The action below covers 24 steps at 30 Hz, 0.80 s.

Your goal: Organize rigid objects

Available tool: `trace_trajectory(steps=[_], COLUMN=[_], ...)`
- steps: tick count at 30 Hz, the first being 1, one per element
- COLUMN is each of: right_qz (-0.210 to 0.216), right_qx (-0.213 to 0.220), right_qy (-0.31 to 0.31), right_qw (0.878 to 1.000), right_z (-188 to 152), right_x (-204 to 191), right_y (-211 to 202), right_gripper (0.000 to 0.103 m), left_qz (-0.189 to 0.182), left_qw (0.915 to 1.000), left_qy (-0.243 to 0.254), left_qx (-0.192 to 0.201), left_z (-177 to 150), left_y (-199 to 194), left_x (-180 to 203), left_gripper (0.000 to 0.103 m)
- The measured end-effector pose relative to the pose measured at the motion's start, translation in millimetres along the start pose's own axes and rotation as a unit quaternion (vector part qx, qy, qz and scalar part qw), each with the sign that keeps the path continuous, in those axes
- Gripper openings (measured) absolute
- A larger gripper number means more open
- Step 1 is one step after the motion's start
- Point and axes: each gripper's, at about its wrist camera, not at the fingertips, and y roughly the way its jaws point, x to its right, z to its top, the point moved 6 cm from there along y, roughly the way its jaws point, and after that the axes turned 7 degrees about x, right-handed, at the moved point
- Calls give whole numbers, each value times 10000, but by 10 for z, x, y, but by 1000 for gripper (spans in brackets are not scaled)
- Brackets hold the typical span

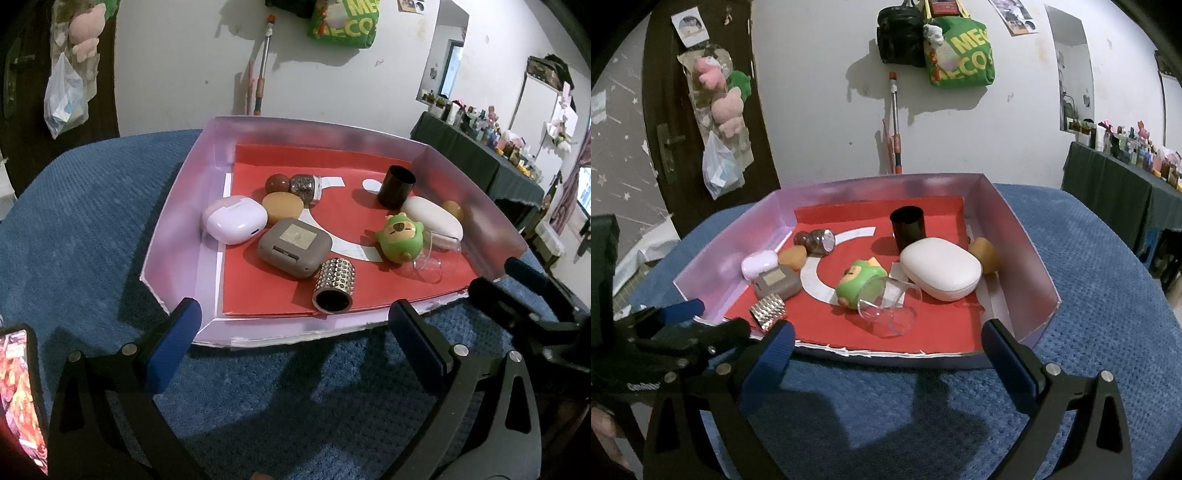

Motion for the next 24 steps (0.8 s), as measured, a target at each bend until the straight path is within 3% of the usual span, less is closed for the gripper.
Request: trace_trajectory(steps=[11,24], right_qz=[131,163], right_qx=[102,-509], right_qy=[18,92], right_qw=[9999,9985], right_z=[-5,-406], right_x=[-37,-14], right_y=[-316,-361], right_gripper=[103,103], left_qz=[-38,-76], left_qw=[9999,9995], left_qy=[126,187], left_qx=[35,-256], left_z=[-67,-418], left_y=[-217,-290], left_x=[49,72], left_gripper=[103,103])
